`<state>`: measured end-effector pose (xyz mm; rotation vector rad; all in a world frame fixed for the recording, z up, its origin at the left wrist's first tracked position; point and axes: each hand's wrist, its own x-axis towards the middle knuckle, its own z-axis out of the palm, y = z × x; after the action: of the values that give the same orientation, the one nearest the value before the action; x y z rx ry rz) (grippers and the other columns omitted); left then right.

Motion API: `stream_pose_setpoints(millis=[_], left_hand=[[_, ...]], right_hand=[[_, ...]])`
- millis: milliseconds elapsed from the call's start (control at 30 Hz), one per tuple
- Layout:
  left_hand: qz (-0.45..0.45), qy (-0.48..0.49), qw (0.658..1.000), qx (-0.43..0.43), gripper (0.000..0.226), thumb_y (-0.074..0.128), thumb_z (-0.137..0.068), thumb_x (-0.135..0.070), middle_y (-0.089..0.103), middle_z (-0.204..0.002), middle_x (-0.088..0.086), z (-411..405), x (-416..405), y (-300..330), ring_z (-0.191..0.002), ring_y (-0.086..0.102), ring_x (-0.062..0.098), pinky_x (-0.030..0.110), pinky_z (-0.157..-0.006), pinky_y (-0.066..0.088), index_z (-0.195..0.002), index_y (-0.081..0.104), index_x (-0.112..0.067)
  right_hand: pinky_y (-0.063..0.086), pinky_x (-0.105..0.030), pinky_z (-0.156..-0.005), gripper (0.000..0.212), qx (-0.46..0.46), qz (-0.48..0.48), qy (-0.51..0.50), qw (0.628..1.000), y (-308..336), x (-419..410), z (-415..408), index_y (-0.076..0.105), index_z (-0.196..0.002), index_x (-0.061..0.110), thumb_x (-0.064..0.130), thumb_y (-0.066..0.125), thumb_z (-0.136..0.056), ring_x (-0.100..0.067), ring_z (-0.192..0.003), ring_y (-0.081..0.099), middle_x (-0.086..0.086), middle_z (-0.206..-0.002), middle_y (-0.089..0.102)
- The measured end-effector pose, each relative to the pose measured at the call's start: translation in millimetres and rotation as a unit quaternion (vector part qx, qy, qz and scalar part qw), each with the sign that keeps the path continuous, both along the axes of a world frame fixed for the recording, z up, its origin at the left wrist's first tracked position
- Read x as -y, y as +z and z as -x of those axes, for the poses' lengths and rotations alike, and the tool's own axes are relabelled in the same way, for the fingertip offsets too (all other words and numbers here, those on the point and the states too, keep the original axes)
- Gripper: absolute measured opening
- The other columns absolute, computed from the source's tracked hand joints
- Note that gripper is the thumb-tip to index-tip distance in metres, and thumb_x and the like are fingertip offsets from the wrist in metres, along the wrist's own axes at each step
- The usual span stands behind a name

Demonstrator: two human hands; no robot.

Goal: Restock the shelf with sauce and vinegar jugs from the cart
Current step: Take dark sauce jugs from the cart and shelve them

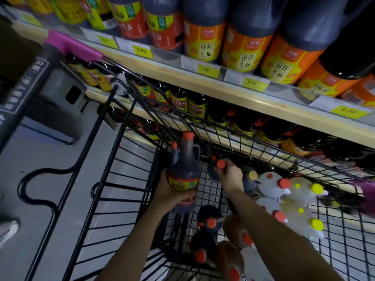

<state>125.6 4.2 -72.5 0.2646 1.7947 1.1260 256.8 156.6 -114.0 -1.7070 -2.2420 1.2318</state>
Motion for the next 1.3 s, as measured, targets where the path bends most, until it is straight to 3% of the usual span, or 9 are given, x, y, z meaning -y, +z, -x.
stream_pose_setpoints(millis=[233, 367, 633, 700, 800, 933, 1033, 1200, 1300], left_hand=[[0.007, -0.034, 0.999, -0.039, 0.088, 0.085, -0.056, 0.002, 0.054, -0.114, -0.004, 5, -2, 27, -0.109, 0.053, 0.02, 0.036, -0.092, 0.044, -0.125, 0.037, -0.023], [-0.027, -0.084, 0.993, -0.072, 0.089, 0.083, -0.062, 0.0, 0.049, -0.111, -0.007, -2, -9, 71, -0.106, 0.051, 0.019, 0.031, -0.085, 0.042, -0.134, 0.033, -0.017], [-0.116, -0.19, 0.971, -0.086, 0.095, 0.087, -0.057, 0.0, 0.054, -0.111, -0.004, -45, -31, 123, -0.1, 0.055, 0.019, 0.032, -0.081, 0.044, -0.133, 0.034, -0.02], [-0.134, -0.225, 0.961, -0.095, 0.095, 0.09, -0.051, -0.005, 0.056, -0.109, -0.008, -65, -37, 132, -0.097, 0.058, 0.017, 0.032, -0.079, 0.045, -0.127, 0.036, -0.025], [-0.15, -0.265, 0.948, -0.094, 0.094, 0.092, -0.046, -0.009, 0.058, -0.106, -0.011, -107, -42, 146, -0.094, 0.06, 0.013, 0.026, -0.073, 0.046, -0.122, 0.039, -0.026], [-0.172, -0.284, 0.939, -0.085, 0.104, 0.088, -0.028, -0.029, 0.063, -0.109, 0.0, -182, -47, 156, -0.095, 0.064, 0.02, 0.037, -0.078, 0.052, -0.122, 0.043, -0.021], [-0.185, -0.314, 0.927, -0.089, 0.1, 0.087, -0.034, -0.024, 0.062, -0.105, -0.006, -248, -50, 159, -0.093, 0.063, 0.017, 0.036, -0.079, 0.05, -0.122, 0.041, -0.024], [-0.202, -0.344, 0.913, -0.086, 0.102, 0.085, -0.026, -0.04, 0.063, -0.104, -0.007, -376, -51, 164, -0.092, 0.064, 0.017, 0.038, -0.082, 0.052, -0.117, 0.041, -0.027], [-0.203, -0.362, 0.906, -0.087, 0.1, 0.088, -0.03, -0.035, 0.063, -0.105, -0.006, -444, -49, 166, -0.094, 0.063, 0.02, 0.041, -0.084, 0.052, -0.117, 0.04, -0.028]], right_hand=[[0.043, -0.034, -0.061, 0.018, -0.088, -0.075, 0.008, 0.993, 55, 8, -34, 0.058, -0.099, 0.004, 0.019, 0.06, -0.089, -0.026, -0.069, 0.059, -0.011, -0.077, 0.064], [0.031, -0.022, -0.053, 0.012, -0.154, -0.11, -0.034, 0.981, 118, 26, -62, 0.052, -0.083, 0.012, 0.017, 0.061, -0.089, -0.014, -0.058, 0.05, 0.0, -0.064, 0.053], [0.04, -0.036, -0.06, 0.021, -0.209, -0.185, -0.179, 0.943, 204, 45, -150, 0.052, -0.077, 0.008, 0.022, 0.057, -0.091, -0.02, -0.06, 0.055, -0.012, -0.063, 0.056], [0.039, -0.031, -0.058, 0.018, -0.209, -0.221, -0.213, 0.928, 220, 49, -181, 0.052, -0.077, 0.013, 0.023, 0.059, -0.09, -0.005, -0.057, 0.051, -0.004, -0.063, 0.055], [0.036, -0.027, -0.057, 0.009, -0.196, -0.255, -0.25, 0.913, 243, 56, -230, 0.057, -0.086, 0.014, 0.022, 0.061, -0.089, -0.002, -0.06, 0.051, -0.004, -0.068, 0.057], [0.037, -0.016, -0.053, 0.017, -0.176, -0.274, -0.275, 0.905, 261, 71, -304, 0.06, -0.093, 0.005, 0.021, 0.06, -0.089, 0.0, -0.059, 0.055, -0.007, -0.069, 0.059], [0.041, -0.027, -0.058, 0.017, -0.159, -0.273, -0.293, 0.902, 264, 83, -369, 0.059, -0.092, 0.007, 0.025, 0.059, -0.09, -0.018, -0.063, 0.057, -0.011, -0.074, 0.063], [0.048, -0.038, -0.071, 0.012, -0.171, -0.275, -0.32, 0.89, 273, 102, -492, 0.06, -0.092, 0.01, 0.021, 0.061, -0.088, -0.023, -0.077, 0.06, -0.008, -0.082, 0.065], [0.049, -0.037, -0.071, 0.009, -0.162, -0.278, -0.322, 0.89, 278, 110, -558, 0.058, -0.09, 0.014, 0.022, 0.062, -0.088, -0.023, -0.079, 0.061, -0.006, -0.082, 0.065]])
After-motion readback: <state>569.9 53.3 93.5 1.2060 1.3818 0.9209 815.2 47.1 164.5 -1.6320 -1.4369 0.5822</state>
